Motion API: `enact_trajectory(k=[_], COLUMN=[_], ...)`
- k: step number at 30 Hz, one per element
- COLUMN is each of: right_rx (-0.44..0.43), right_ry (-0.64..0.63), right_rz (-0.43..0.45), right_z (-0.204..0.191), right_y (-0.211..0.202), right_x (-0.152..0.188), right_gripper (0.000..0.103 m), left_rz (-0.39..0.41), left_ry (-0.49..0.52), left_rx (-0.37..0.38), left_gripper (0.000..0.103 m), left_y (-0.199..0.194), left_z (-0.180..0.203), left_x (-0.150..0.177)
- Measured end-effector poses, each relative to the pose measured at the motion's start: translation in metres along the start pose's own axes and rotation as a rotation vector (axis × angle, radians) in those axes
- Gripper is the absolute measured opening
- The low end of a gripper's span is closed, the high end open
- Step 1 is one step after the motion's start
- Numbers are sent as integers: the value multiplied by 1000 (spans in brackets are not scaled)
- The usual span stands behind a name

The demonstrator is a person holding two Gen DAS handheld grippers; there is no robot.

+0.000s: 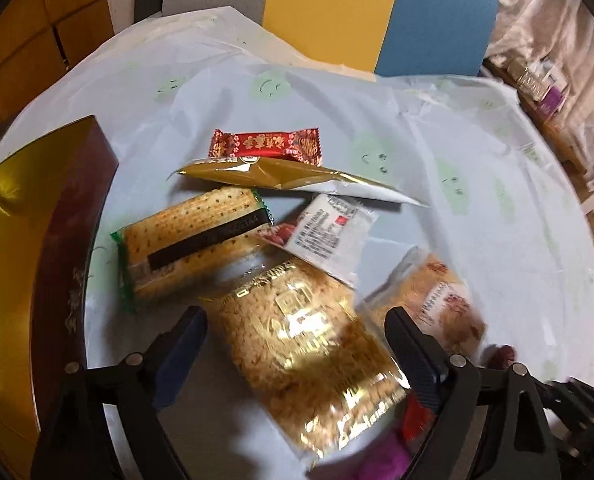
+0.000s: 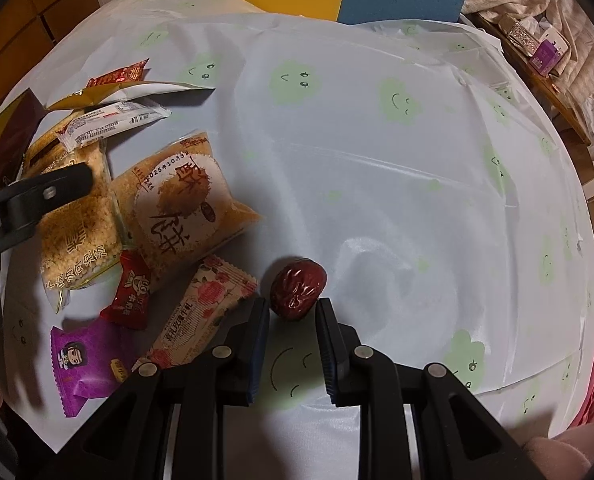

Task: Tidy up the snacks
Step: 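Grasp the clear rice-cracker bag with the left tool while the right tool holds the date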

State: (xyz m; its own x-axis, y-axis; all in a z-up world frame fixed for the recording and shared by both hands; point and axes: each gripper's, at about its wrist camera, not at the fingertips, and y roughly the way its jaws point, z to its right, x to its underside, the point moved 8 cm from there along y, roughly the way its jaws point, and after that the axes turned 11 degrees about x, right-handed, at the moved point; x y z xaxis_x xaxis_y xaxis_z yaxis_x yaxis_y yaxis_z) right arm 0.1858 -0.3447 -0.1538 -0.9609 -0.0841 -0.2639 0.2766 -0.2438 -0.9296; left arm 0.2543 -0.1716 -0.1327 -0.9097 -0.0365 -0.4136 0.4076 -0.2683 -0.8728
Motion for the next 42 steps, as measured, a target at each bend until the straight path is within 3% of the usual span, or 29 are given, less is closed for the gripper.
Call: enact_trajectory(k=[5,6,8,10,14,16,20,21,23,29,31,36,38,41,42], right_rx=[3,1,3,-3,-33,-66,-110,-110,-122,-159,-181,-168,-157,-157,-111], right_ry=[5,5,2,6,37,70,133,148,177,284,320,308,278,214,182], right_rz=[-8,-8,-7,-9,-25,-30,-31,-30,-28,-14,-21,-13,-22,-20,-8], right_z=[3,3,3,4,8,12,23,27,33,57,66,72,57,40,38], right_y=[3,3,3,4,6,6,6,7,6,5,7,11,12,11,11], right_x=[-1,-1,-2,-3,-3,-4,-9,-10,-11,-22,-24,-28,-24,-24,-24], right_gripper=[22,21,21,21,24,39,41,41,41,46,46,45,39,25,25], left_rz=[36,47,65,59,42,29,20,30,32,-19,-14,30,53,55,60], left_ry=[14,20,33,63,72,56,-24,-31,-34,12,2,35,41,57,74], left_rx=[50,60,84,110,154,166,180,172,144,49,56,97,129,176,180], left_gripper=[79,73,49,45,45,46,63,66,84,85,89,80,70,68,66], left_y=[-2,-5,-16,-22,-29,-30,-30,-31,-29,0,6,-2,-8,-15,-18], left_z=[-8,-9,-16,-19,-23,-23,-24,-22,-18,-3,-6,-9,-15,-19,-20], left_x=[7,9,13,18,28,28,20,15,9,1,2,8,11,16,19])
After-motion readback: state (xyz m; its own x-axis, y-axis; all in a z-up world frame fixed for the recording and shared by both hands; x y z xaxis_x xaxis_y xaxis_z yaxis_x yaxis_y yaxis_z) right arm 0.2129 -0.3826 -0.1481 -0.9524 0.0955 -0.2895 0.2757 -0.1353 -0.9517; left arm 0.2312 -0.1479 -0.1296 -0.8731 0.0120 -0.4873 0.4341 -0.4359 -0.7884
